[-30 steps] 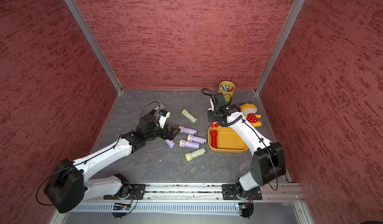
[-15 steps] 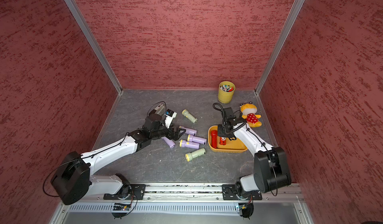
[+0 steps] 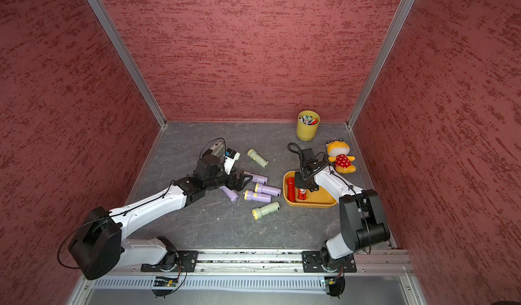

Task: Put the flashlights into the storage boxes
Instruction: Place the flashlight at the storage box.

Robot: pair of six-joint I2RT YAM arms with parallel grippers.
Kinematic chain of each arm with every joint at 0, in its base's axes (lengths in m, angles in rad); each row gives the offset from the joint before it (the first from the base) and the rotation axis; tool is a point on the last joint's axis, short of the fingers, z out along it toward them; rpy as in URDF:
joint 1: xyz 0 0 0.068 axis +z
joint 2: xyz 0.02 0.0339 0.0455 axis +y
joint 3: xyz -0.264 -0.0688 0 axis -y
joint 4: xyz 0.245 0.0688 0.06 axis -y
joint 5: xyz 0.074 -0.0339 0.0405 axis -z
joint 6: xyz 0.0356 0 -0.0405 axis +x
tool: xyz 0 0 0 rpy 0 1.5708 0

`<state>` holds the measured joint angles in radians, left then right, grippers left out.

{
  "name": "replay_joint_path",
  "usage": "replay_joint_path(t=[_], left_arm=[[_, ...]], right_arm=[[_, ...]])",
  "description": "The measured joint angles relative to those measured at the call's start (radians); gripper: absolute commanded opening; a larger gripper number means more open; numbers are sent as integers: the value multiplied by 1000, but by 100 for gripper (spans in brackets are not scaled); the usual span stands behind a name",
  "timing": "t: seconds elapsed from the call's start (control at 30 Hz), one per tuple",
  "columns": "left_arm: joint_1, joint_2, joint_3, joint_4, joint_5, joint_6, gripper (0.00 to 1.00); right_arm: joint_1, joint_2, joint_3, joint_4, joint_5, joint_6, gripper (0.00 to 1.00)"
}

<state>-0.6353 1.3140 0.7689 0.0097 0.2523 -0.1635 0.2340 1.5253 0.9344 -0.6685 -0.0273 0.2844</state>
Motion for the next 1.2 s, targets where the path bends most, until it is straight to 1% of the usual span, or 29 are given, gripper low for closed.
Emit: replay_joint_path(t=[0.27,0.57,1.2], left_arm=[[0,-6,-3,-1,-8,0,100],[0,-26,-6,-1,-22,0,100],[0,-26,-11,-1,-24,0,100]], right_arm=[[0,55,0,22,-13,0,35],[0,72,-1,28,-22,-1,48],[0,36,-2,25,-27,-3,52]])
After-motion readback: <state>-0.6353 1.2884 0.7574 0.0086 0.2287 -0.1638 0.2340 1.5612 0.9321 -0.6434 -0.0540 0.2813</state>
